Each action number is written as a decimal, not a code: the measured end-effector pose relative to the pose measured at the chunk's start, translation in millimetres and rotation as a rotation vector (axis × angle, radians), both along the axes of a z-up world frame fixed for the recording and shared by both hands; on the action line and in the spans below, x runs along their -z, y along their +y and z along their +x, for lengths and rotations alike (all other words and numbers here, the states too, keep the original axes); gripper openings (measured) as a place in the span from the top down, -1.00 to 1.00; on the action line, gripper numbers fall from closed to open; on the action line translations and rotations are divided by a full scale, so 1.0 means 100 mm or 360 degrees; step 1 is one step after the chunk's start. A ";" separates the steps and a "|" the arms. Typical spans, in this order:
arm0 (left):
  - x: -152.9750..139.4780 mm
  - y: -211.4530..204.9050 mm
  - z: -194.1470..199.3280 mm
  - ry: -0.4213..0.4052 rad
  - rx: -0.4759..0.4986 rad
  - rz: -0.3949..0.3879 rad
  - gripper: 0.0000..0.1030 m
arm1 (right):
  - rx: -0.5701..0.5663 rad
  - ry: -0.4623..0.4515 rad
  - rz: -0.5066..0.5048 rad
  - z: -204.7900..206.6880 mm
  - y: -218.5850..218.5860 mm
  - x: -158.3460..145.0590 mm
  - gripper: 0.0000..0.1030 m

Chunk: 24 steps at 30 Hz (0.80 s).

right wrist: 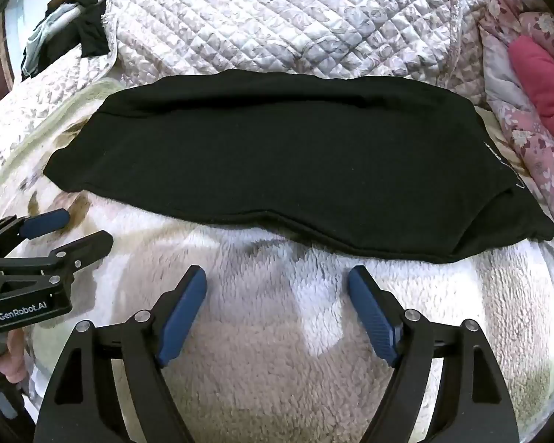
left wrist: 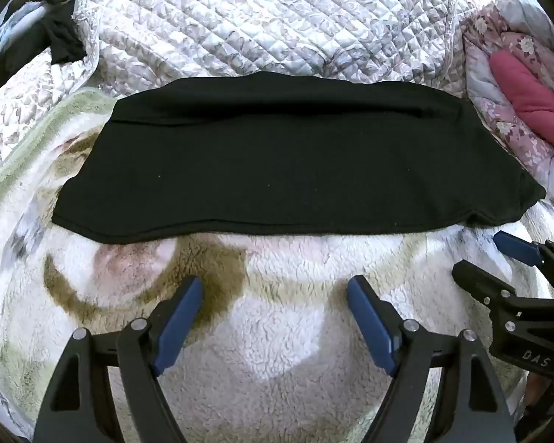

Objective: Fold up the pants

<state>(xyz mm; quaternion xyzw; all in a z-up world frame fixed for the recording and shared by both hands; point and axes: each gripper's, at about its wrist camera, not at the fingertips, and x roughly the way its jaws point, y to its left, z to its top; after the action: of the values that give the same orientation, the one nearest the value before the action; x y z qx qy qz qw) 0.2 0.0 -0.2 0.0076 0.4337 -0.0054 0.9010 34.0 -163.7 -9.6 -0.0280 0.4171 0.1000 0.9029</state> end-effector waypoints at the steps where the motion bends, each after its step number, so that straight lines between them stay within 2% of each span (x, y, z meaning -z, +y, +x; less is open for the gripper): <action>1: 0.00 0.00 0.00 0.0000 0.0001 -0.0007 -0.60 | 0.0000 0.0001 -0.0005 0.00 0.01 0.01 -0.54; 10: 0.02 -0.03 0.02 -0.0015 0.0008 0.0033 -0.63 | 0.0012 -0.0011 -0.0016 0.04 0.06 0.04 -0.55; 24: 0.01 -0.01 0.00 -0.0017 0.0012 0.0030 -0.70 | 0.0012 -0.0008 -0.0019 0.03 0.03 0.02 -0.55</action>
<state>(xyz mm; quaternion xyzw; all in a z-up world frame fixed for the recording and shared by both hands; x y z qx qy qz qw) 0.5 -1.2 -1.0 0.0177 0.4290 -0.0048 0.9031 37.2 -161.2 -12.0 -0.0319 0.4154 0.0941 0.9042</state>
